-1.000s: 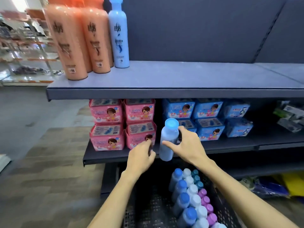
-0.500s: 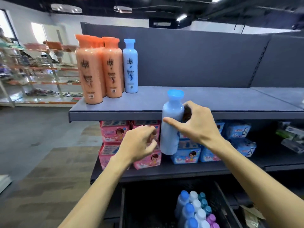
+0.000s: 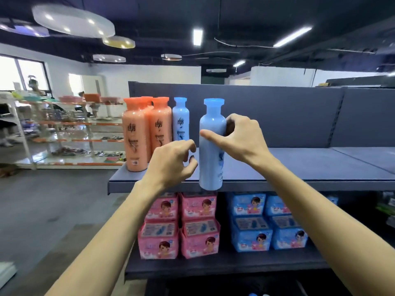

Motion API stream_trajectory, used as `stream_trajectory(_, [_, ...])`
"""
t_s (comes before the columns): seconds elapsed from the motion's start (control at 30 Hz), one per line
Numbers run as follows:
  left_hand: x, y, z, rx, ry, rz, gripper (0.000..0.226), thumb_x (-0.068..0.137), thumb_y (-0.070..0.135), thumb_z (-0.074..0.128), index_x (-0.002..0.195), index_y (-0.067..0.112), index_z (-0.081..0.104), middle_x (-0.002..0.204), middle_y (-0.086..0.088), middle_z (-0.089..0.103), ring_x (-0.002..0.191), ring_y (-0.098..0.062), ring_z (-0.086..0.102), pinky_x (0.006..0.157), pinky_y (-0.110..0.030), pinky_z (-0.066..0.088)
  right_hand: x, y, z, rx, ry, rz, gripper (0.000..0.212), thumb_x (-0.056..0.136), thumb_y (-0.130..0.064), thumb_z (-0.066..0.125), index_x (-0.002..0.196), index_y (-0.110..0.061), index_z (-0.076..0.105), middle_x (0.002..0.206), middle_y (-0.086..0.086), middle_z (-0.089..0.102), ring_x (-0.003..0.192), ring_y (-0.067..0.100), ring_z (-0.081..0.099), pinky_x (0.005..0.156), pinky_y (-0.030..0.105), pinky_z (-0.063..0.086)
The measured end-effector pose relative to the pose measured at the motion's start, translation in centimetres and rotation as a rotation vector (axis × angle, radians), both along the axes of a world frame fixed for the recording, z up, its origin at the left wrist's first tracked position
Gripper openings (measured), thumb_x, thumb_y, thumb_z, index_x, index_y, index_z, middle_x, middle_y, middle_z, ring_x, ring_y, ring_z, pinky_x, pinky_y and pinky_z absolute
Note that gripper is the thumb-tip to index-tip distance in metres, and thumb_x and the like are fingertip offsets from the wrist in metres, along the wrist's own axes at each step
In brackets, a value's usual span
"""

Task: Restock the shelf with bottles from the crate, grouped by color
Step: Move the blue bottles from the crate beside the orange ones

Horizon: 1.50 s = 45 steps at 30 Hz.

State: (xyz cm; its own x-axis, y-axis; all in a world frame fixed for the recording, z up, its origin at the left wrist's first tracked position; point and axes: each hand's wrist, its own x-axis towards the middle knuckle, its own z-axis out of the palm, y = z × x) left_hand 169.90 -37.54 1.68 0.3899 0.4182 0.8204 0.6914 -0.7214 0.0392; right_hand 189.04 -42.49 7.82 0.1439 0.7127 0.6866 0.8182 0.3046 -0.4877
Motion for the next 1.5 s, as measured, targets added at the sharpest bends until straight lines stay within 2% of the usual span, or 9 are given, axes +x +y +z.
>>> stream_trajectory(0.23, [-0.3, 1.3, 2.6, -0.025, -0.010, 0.079, 0.010, 0.080, 0.025, 0.059, 0.089, 0.021, 0.060, 0.065, 0.010, 0.053, 0.067, -0.021, 0.058, 0.055, -0.034, 0.049, -0.7, 3.5, 1.8, -0.027, 0.021, -0.076, 0.063, 0.064, -0.078, 0.068, 0.075, -0.018, 0.055, 0.073, -0.006, 0.064, 0.074, 0.018, 0.063, 0.066, 0.036, 0.053])
stream_trajectory(0.6, [-0.7, 2.5, 2.0, -0.103, -0.039, 0.166, 0.007, 0.081, 0.029, 0.058, 0.083, 0.022, 0.057, 0.073, 0.008, 0.062, 0.069, -0.020, 0.059, 0.059, -0.033, 0.049, -2.6, 7.2, 0.6, -0.156, 0.005, -0.181, 0.068, 0.073, -0.076, 0.066, 0.092, -0.012, 0.053, 0.092, 0.004, 0.063, 0.089, 0.030, 0.062, 0.068, 0.035, 0.047])
stream_trajectory(0.77, [-0.7, 3.1, 1.3, -0.147, -0.088, 0.182, 0.007, 0.083, 0.028, 0.059, 0.085, 0.022, 0.059, 0.075, 0.008, 0.064, 0.071, -0.019, 0.060, 0.060, -0.032, 0.049, -2.4, 8.1, -0.4, -0.126, 0.014, -0.209, 0.072, 0.072, -0.076, 0.067, 0.096, -0.012, 0.045, 0.092, 0.003, 0.059, 0.087, 0.031, 0.061, 0.067, 0.036, 0.043])
stream_trajectory(0.97, [-0.6, 4.1, -0.1, -0.188, -0.065, 0.183, 0.007, 0.084, 0.030, 0.056, 0.085, 0.023, 0.058, 0.075, 0.008, 0.063, 0.071, -0.020, 0.058, 0.061, -0.032, 0.048, -1.4, 8.6, -2.8, -0.194, -0.003, -0.057, 0.072, 0.070, -0.065, 0.078, 0.105, -0.014, 0.040, 0.103, 0.002, 0.053, 0.090, 0.025, 0.057, 0.071, 0.037, 0.049])
stream_trajectory(1.07, [-0.7, 4.7, -0.7, -0.203, -0.062, 0.184, 0.006, 0.083, 0.030, 0.056, 0.084, 0.024, 0.057, 0.075, 0.008, 0.063, 0.071, -0.020, 0.058, 0.061, -0.032, 0.048, -0.1, 8.2, -4.8, -0.365, -0.002, 0.084, 0.059, 0.075, -0.045, 0.082, 0.109, -0.015, 0.043, 0.108, -0.001, 0.057, 0.093, 0.017, 0.057, 0.066, 0.023, 0.048])
stream_trajectory(1.17, [-0.8, 5.5, -1.2, -0.234, -0.075, 0.196, 0.005, 0.082, 0.028, 0.056, 0.084, 0.024, 0.057, 0.075, 0.009, 0.063, 0.072, -0.020, 0.059, 0.062, -0.032, 0.048, 0.6, 8.4, -6.6, -0.478, -0.030, 0.127, 0.052, 0.083, -0.033, 0.076, 0.117, -0.010, 0.043, 0.117, 0.007, 0.062, 0.100, 0.023, 0.062, 0.080, 0.037, 0.055])
stream_trajectory(1.23, [-0.9, 6.1, -1.5, -0.268, -0.123, 0.218, 0.005, 0.083, 0.028, 0.057, 0.083, 0.023, 0.059, 0.076, 0.009, 0.064, 0.073, -0.020, 0.059, 0.063, -0.031, 0.048, 0.5, 8.7, -7.1, -0.465, -0.017, 0.130, 0.053, 0.084, -0.033, 0.076, 0.118, -0.010, 0.043, 0.120, 0.010, 0.061, 0.104, 0.026, 0.062, 0.086, 0.041, 0.054])
stream_trajectory(1.37, [-1.0, 7.5, -1.9, -0.327, -0.155, 0.292, 0.009, 0.083, 0.030, 0.055, 0.084, 0.022, 0.060, 0.081, 0.006, 0.065, 0.076, -0.022, 0.059, 0.065, -0.032, 0.048, -0.1, 9.6, -7.4, -0.430, -0.004, 0.110, 0.056, 0.079, -0.038, 0.081, 0.111, -0.012, 0.044, 0.113, 0.009, 0.063, 0.096, 0.029, 0.063, 0.084, 0.045, 0.055])
stream_trajectory(1.5, [-1.0, 8.7, -2.6, -0.345, -0.149, 0.317, 0.011, 0.083, 0.030, 0.054, 0.084, 0.020, 0.058, 0.081, 0.003, 0.064, 0.076, -0.025, 0.059, 0.064, -0.033, 0.047, -1.2, 10.7, -7.6, -0.416, -0.010, 0.089, 0.054, 0.079, -0.042, 0.081, 0.107, -0.011, 0.046, 0.109, 0.008, 0.061, 0.096, 0.027, 0.060, 0.079, 0.040, 0.053])
